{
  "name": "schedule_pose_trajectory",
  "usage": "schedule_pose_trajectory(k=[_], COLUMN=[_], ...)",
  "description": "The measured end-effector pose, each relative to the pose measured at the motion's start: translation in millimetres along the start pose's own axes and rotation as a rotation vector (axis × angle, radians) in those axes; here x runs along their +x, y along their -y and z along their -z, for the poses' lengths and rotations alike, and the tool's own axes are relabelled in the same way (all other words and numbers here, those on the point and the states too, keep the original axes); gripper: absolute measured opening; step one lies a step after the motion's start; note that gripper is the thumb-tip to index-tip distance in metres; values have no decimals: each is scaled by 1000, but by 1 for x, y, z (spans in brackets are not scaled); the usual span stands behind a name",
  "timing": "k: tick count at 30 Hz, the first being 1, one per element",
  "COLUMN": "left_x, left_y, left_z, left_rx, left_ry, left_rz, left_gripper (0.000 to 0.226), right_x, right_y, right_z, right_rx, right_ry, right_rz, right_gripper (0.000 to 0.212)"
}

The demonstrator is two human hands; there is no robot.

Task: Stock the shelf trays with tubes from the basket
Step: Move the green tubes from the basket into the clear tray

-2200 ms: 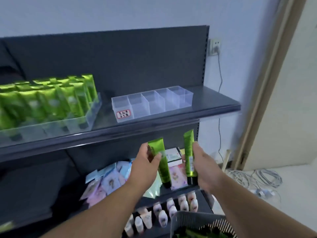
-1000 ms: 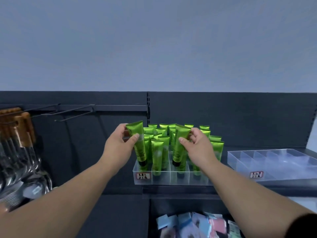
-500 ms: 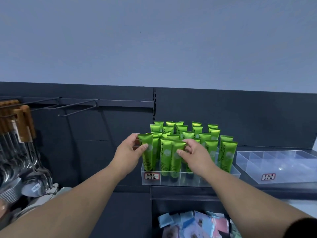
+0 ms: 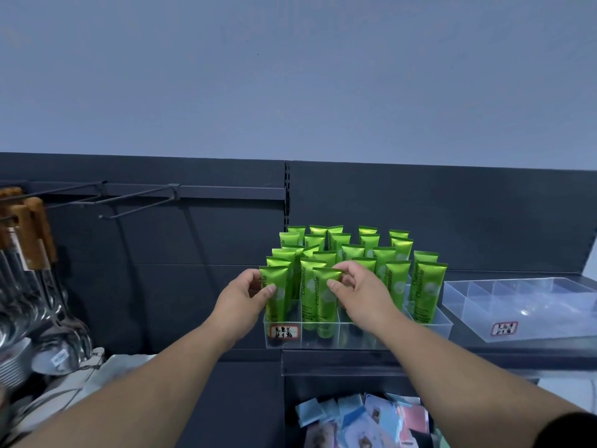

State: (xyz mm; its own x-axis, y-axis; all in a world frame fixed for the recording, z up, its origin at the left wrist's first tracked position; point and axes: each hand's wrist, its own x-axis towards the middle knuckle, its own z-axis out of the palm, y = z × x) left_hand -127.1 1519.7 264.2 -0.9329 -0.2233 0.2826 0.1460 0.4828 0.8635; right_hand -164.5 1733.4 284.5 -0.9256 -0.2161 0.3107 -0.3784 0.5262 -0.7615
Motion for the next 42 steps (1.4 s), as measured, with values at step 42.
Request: schedule_pose_trajectory(k=[42], left_x=[-232], left_y=[-176], left_z=[-465], left_rx=[786], left_ry=[396], left_rz=[-466], left_gripper=[64], right_x=[-316], right_y=[-288], right_z=[330], right_rx=[-628], right_ry=[-108], right_rz=[-502], right_gripper=[67])
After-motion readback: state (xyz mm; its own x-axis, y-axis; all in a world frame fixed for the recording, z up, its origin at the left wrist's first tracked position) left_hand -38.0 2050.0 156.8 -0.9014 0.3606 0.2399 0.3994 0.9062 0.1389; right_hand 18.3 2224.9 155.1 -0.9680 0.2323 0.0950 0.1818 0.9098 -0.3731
